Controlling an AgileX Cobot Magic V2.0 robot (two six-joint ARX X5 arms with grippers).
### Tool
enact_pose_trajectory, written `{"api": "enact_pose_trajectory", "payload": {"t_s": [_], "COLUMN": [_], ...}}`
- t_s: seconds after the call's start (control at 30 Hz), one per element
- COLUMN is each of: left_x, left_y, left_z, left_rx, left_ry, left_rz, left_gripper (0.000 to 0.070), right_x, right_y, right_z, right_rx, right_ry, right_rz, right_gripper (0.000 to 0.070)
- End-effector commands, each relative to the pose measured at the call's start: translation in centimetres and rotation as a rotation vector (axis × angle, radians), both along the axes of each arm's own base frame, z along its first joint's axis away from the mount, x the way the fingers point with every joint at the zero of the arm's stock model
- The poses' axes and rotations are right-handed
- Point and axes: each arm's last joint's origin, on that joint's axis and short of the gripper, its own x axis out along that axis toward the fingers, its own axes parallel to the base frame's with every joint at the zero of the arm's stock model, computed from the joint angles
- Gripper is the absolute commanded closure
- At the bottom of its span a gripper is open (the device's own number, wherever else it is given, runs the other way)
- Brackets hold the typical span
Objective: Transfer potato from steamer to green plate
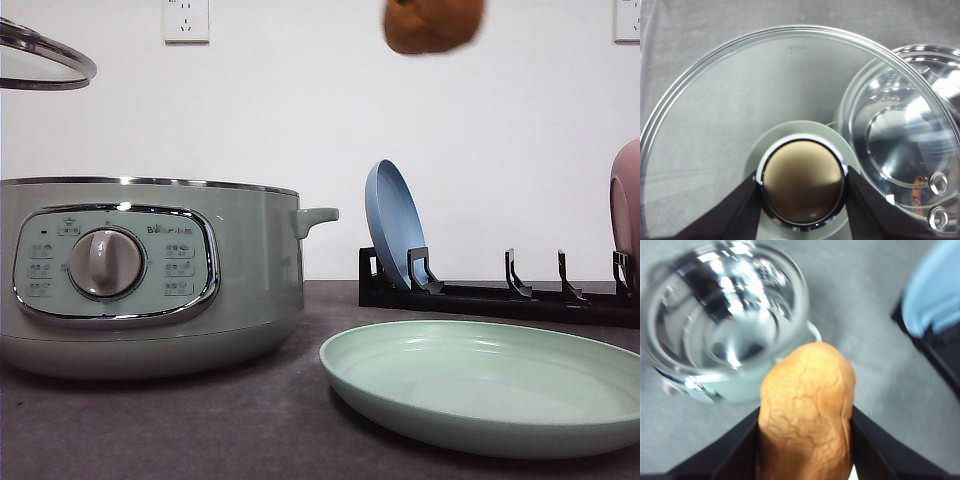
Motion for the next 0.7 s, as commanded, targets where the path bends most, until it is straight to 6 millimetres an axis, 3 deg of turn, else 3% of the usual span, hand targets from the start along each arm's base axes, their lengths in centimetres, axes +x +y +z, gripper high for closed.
{"api": "enact_pose_trajectory", "payload": {"t_s": [0.0,0.3,0.67], "left_x": [-0.1,-0.1,-0.2], "left_y": [-0.2,-0.9,-1.5], "left_z": [1.1,1.1,1.1], "left_rx": [-0.014,-0.045,-0.069], "left_ry": [-0.074,-0.071,-0.069], "left_rz": [-0.01,-0.07,-0.115], "left_gripper": [0.0699,0.0699,0.0699], "right_x": [-0.3,-1.3,-1.2], "right_y": [0.0,-0.7,0.0], "right_z": [-1.5,-8.7,-15.4], "right_rx": [0.031,0.057,0.103], "right_ry": [0.045,0.158,0.252], "right_rz": [-0.037,-0.121,-0.197], "right_gripper": [0.0523,0.0523,0.0523]}}
